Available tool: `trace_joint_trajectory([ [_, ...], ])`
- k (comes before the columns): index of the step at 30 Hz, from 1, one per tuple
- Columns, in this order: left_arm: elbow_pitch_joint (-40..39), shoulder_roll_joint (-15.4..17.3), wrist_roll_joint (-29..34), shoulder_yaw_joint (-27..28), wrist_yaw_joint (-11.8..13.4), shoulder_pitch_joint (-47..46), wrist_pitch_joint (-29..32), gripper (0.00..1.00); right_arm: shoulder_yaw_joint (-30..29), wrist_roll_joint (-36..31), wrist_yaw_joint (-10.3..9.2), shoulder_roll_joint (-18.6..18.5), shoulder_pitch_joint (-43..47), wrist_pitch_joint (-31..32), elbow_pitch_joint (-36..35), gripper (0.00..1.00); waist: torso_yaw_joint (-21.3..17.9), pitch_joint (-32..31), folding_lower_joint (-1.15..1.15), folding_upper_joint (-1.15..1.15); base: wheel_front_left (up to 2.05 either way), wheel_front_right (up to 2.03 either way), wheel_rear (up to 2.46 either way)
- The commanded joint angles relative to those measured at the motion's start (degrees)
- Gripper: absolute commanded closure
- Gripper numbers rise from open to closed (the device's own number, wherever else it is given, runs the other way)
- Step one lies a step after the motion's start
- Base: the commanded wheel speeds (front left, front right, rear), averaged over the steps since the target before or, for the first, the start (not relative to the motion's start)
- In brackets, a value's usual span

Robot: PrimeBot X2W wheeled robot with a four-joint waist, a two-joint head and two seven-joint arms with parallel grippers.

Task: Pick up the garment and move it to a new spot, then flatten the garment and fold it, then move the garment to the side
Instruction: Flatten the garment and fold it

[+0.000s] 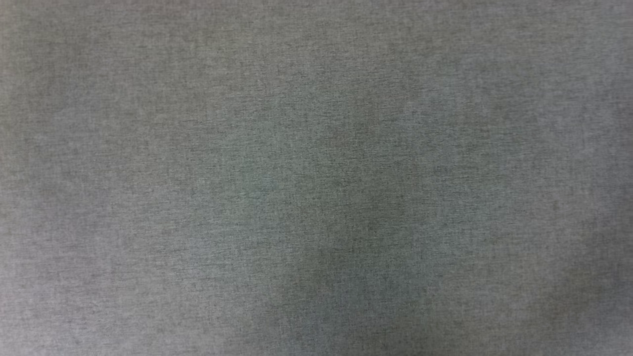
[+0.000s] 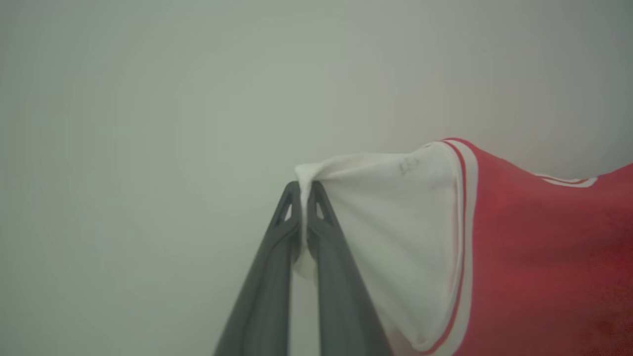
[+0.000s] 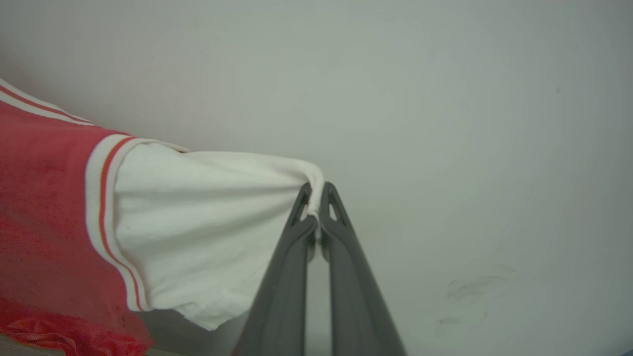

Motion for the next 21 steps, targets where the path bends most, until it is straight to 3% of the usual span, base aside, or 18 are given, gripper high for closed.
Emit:
trace_joint_trajectory([
  [1, 0.96, 0.07, 0.05, -0.47, -0.30, 1.84, -1.40, 1.00, 0.23, -0.18, -0.06, 0.52, 1.53, -1.24, 1.14, 1.00, 0.33, 0.35, -0.02, 0.00, 0.00, 0.00, 0.00],
  [7, 3.87, -1.76, -0.43, -3.43, -0.56, 11.63, -5.91, 1.00, 2.37, 0.62, -0.06, 2.00, 8.63, -5.78, 5.36, 1.00, 0.95, -2.90, -0.02, 0.00, 0.00, 0.00, 0.00],
  [13, 4.44, -3.05, -1.89, -6.58, -0.21, 26.49, -6.77, 1.00, 5.77, 5.92, -0.06, 1.97, 19.62, -5.50, 6.96, 1.00, 1.45, -9.99, -0.02, 0.00, 0.00, 0.00, 0.00],
  [18, 0.02, -3.78, -3.93, -8.99, 1.65, 41.03, -4.87, 1.00, 9.04, 13.24, -0.06, -1.65, 31.65, -2.90, 4.38, 1.00, 2.84, -16.60, -0.02, 0.00, 0.00, 0.00, 0.00],
  [21, -3.50, -2.54, -5.44, -9.98, 2.83, 50.23, -3.43, 1.00, 11.40, 17.32, -0.06, -4.32, 39.93, -1.29, 0.55, 1.00, 3.24, -20.02, -0.02, 0.00, 0.00, 0.00, 0.00],
])
